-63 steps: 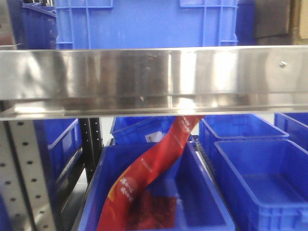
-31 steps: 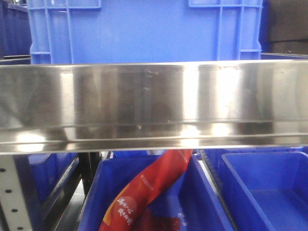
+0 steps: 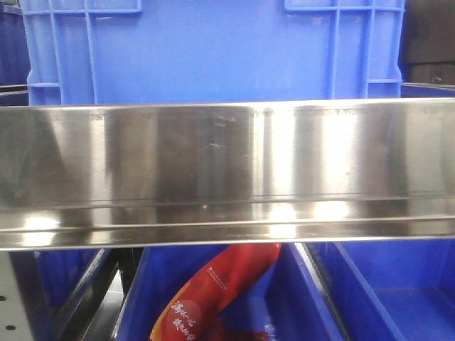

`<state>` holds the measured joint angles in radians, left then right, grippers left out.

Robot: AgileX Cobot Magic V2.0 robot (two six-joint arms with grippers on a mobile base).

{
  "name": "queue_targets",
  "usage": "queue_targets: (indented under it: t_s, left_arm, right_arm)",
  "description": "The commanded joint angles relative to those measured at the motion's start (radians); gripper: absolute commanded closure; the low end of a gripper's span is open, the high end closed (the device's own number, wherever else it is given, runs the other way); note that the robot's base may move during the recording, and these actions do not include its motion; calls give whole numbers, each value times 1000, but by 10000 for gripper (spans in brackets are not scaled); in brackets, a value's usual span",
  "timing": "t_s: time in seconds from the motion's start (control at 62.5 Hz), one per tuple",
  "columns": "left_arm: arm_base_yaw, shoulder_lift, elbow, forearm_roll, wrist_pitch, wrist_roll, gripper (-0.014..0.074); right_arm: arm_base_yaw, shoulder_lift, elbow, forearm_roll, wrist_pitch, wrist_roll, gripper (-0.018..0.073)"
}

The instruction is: Grab block from conveyor and place in blue bin

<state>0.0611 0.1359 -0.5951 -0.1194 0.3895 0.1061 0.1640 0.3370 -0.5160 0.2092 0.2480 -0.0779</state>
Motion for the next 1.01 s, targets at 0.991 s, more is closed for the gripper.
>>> queue_targets:
  t_s: [0.991]
  left_arm:
    - [-7, 356, -275, -283, 160, 283, 708]
  right_arm:
    - [12, 170, -226, -9, 27, -95, 715]
